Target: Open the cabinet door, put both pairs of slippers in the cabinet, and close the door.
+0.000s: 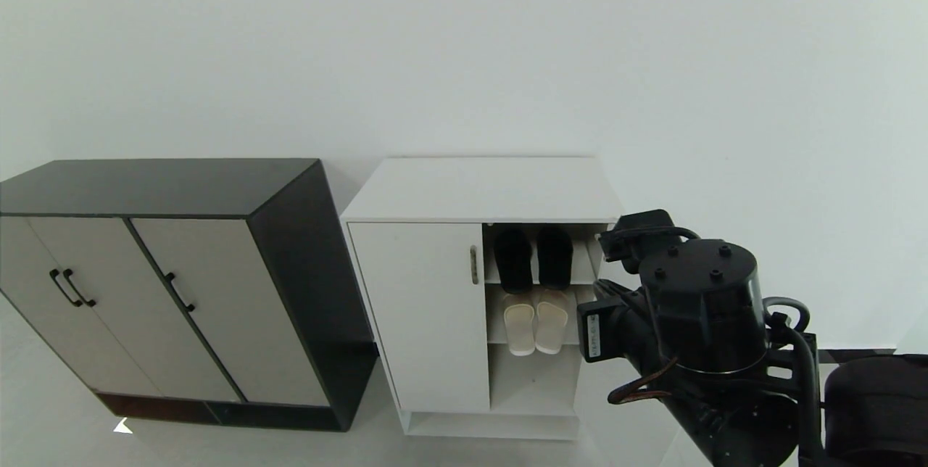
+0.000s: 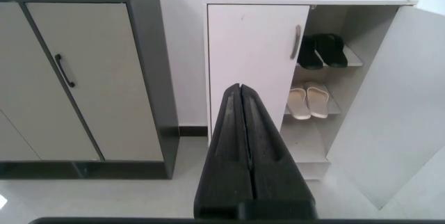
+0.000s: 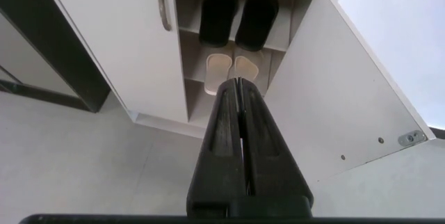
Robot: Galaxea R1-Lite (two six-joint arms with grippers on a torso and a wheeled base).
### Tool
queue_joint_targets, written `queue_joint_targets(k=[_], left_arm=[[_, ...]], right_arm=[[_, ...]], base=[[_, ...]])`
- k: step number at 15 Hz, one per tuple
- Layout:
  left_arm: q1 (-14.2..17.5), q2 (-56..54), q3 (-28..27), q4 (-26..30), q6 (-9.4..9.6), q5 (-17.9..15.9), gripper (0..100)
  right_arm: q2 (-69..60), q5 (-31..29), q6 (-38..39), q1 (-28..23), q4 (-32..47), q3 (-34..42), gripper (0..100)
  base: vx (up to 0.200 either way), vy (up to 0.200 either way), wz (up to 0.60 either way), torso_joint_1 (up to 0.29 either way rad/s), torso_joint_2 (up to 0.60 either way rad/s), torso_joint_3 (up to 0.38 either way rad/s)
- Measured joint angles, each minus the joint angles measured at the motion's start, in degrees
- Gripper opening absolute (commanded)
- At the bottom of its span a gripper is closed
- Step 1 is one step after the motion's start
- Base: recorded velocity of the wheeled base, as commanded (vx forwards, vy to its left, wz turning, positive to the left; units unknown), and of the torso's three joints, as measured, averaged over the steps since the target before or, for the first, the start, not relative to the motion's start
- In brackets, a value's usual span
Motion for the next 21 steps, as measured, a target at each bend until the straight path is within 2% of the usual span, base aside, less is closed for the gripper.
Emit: queue_joint_targets(k=[3,10,13,14,17,21], left_arm=[[0.00,0.00,0.00,0.00,0.02,0.00,0],[-0.02,0.00,0.00,0.00,-0.01,0.00,0],[0.00,0.00,0.00,0.02,-0.06,-0.02,0],[0.00,0.00,0.00,0.00,-0.04,-0.02,0],[-0.02,0.00,0.00,0.00,-0.04,0.00,0],[0.00,0.00,0.00,0.00,0.00,0.00,0]], right_arm=[[0.01,0.22,0.01,0.05,0.00,0.05,0],[0.17,0.63,-0.02,0.00,0.00,0.35,0],[0.37,1.12,-0.11,-0.52,-0.48,0.27,0],[0.43,2.63,-0.16,-1.52,-1.16,0.11,0],[0.84,13.18,-0.18,-6.62,-2.11,-1.33,0],[4.47,17.75,-0.21,-15.88,-1.10,-9.07,0]], base=[[0.000,0.000,0.00,0.000,0.00,0.000],[0.000,0.000,-0.60,0.008,0.00,0.003],[0.000,0.000,0.00,0.000,0.00,0.000],[0.000,0.000,0.00,0.000,0.00,0.000],[0.000,0.000,0.00,0.000,0.00,0.000],[0.000,0.000,0.00,0.000,0.00,0.000]])
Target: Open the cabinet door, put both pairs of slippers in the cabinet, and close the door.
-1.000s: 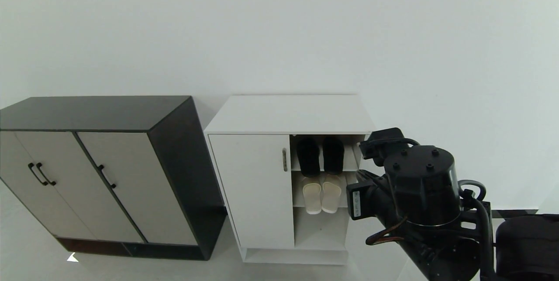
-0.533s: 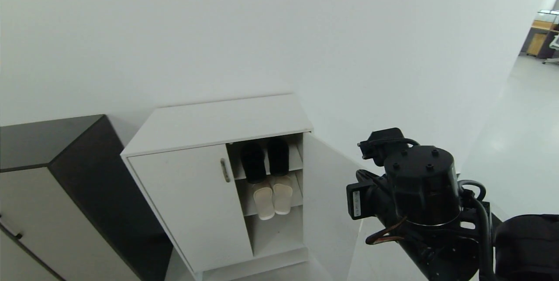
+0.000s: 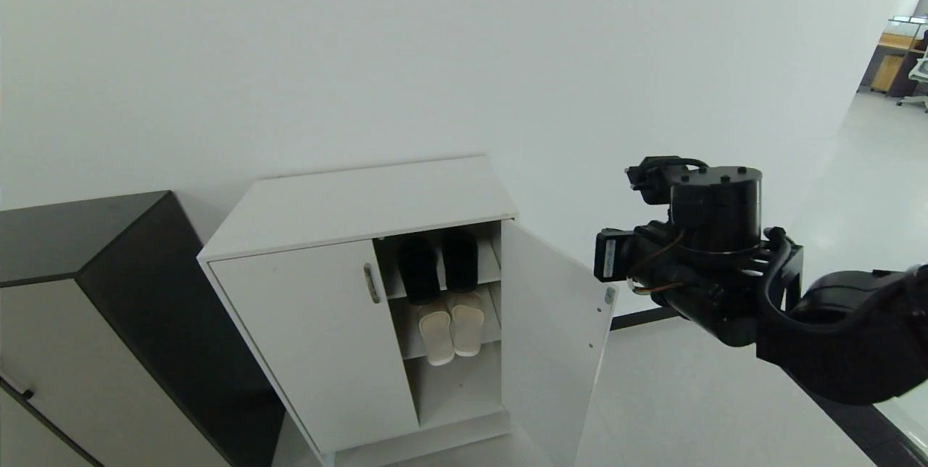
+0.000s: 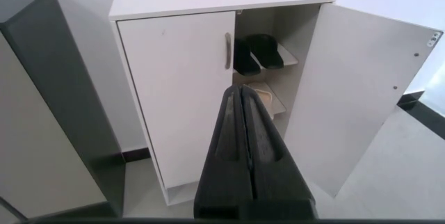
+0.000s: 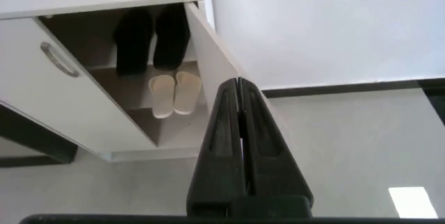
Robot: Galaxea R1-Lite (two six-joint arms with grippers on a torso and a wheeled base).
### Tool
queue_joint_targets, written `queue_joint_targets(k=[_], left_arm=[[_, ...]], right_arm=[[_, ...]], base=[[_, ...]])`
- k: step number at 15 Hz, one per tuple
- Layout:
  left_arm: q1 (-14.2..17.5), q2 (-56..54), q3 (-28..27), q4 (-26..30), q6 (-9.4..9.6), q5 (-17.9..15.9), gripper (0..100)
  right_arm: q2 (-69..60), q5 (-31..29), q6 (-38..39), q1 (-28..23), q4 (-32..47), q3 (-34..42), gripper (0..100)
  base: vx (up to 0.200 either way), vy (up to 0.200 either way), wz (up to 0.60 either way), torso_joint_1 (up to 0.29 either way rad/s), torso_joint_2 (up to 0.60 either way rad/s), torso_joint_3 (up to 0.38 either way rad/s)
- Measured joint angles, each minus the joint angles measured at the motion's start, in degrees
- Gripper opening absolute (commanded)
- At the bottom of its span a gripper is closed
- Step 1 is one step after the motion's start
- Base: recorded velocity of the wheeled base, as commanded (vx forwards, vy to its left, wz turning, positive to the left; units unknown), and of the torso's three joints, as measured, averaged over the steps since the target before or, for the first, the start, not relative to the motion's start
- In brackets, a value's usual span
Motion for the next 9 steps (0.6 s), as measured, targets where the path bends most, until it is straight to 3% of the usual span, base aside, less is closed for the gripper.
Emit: queue_joint_targets(k=[3,9], left_arm=[[0.00,0.00,0.00,0.02,0.02,0.00,0],[-0.02,0.00,0.00,0.02,0.00,0.00,0]], right_arm=[[3.69,3.44,0.46,-4.16,5.34,-6.60,0],[10.69,5.08,3.00,-9.06,4.74,-12.30,0]], base=[[-0.200,0.000,0.00,0.009,0.00,0.006],[0.000,0.000,0.00,0.000,0.00,0.000]])
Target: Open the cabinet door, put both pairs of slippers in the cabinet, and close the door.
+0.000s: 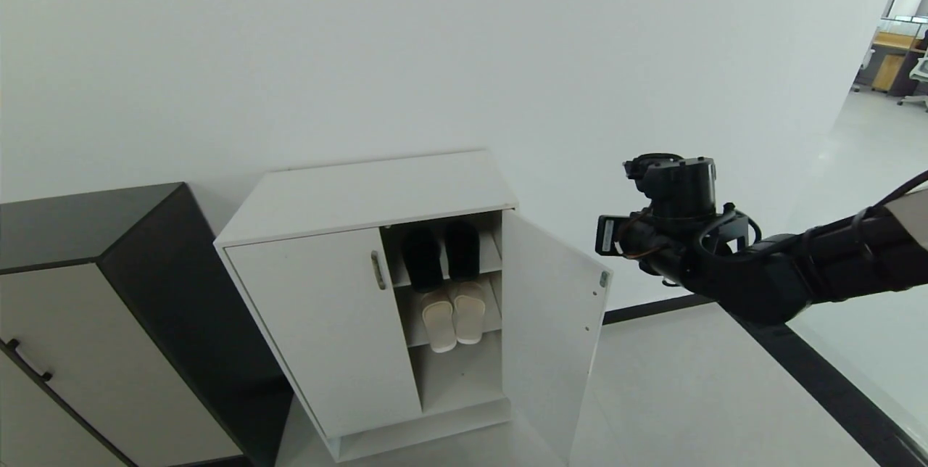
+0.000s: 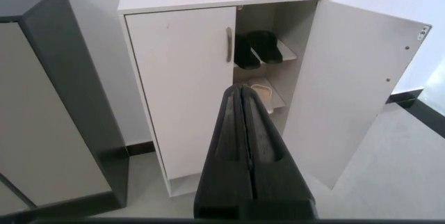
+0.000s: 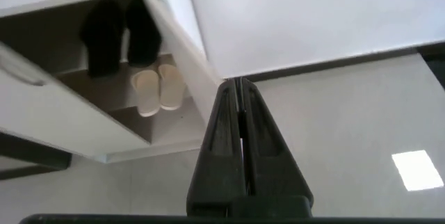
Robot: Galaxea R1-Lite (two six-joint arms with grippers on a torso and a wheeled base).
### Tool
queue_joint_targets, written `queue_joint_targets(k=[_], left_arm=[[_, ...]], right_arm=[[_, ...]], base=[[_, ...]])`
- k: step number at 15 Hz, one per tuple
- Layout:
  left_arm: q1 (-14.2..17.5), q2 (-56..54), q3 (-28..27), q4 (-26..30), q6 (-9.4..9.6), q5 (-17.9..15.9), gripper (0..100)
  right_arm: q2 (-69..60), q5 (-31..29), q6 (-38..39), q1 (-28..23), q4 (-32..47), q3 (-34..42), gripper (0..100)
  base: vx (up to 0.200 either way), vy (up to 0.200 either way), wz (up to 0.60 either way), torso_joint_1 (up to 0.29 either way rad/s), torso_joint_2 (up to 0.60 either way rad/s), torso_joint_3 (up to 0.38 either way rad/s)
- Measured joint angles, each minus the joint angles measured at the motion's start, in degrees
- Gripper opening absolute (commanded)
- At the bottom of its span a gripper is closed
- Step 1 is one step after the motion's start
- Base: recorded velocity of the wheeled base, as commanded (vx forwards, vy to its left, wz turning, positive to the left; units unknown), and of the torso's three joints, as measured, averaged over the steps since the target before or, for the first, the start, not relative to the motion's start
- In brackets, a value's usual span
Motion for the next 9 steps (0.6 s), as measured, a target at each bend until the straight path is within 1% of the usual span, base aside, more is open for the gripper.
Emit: queue_joint_targets(k=[6,9], left_arm=[[0.02,0.00,0.00,-0.02,-0.06,0.00,0],[0.02,0.00,0.00,-0.02,-0.06,0.00,0]], right_arm=[[6.97,0.02,0.09,-3.47,-2.01,-3.11,0],[9.57,0.02,0.01,-3.79,-2.00,-3.61,0]], base=[[0.000,0.000,0.00,0.000,0.00,0.000],[0.000,0.000,0.00,0.000,0.00,0.000]])
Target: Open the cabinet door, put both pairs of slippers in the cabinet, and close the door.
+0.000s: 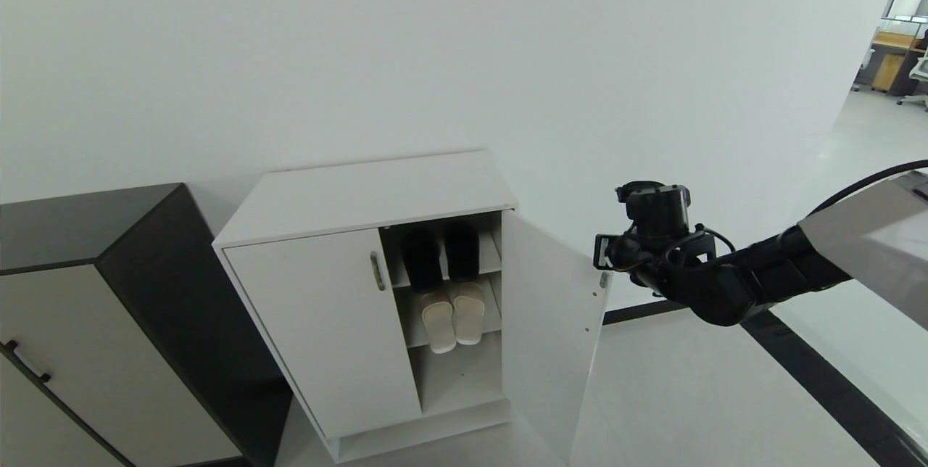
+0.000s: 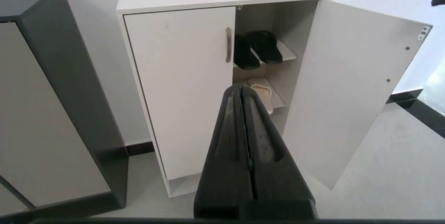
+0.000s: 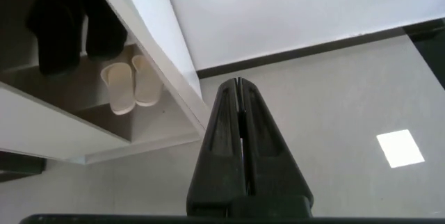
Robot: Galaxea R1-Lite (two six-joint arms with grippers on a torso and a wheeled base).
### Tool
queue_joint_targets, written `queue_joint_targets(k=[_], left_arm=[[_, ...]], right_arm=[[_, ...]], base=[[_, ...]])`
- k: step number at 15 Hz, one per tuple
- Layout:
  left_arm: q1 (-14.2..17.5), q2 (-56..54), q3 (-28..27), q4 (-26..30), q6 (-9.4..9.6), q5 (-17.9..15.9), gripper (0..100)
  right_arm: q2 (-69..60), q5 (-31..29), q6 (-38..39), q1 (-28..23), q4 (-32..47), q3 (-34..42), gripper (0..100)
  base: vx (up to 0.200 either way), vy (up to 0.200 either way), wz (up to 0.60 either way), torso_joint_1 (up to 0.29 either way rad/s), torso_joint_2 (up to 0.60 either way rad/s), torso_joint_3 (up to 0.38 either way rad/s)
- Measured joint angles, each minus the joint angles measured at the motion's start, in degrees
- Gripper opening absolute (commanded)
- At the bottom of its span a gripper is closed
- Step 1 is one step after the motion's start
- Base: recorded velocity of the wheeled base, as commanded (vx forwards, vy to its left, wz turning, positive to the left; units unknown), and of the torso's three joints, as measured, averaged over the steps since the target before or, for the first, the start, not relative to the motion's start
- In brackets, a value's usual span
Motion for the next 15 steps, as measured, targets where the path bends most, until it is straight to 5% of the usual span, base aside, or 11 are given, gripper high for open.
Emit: queue_joint_targets(k=[15], left_arm=[[0.00,0.00,0.00,0.00,0.00,0.00,0]], right_arm=[[3.19,-0.11,-0.28,0.21,0.44,0.44,0]], base=[[0.000,0.000,0.00,0.000,0.00,0.000]])
